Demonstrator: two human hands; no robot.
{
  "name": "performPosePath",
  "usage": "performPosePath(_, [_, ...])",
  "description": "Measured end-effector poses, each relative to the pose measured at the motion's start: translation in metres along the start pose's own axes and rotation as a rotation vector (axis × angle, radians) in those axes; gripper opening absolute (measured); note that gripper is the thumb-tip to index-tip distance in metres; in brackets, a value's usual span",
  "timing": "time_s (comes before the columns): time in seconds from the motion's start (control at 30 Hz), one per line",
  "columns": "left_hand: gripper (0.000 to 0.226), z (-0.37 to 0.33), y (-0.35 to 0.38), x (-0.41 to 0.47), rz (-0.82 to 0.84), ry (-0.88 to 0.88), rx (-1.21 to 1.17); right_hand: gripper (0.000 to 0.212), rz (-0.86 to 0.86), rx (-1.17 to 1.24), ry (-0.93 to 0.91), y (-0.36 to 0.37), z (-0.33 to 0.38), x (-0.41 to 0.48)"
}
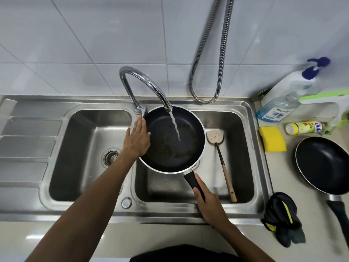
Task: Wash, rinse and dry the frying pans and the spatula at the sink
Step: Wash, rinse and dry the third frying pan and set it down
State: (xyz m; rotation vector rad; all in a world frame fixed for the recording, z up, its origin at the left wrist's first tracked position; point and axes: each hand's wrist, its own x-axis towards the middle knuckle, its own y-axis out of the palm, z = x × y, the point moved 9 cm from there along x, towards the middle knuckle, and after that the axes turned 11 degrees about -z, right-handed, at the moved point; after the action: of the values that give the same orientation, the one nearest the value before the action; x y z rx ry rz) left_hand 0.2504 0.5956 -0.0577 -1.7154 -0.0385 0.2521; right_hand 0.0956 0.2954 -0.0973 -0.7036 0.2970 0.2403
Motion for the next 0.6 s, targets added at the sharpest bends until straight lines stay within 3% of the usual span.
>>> performPosePath(0.33, [0.066,0.0,-0.008,0.0,-0.085,0.092,0.111,0.051,-0.012,0.002,-0.025,0.0,0.001,0.0])
performPosePath(0.6, [0.068,0.007,-0.014,0.003,-0.062,0.233,0.345,0.053,-0.001,0.01,-0.003,0.001,-0.003,0.001])
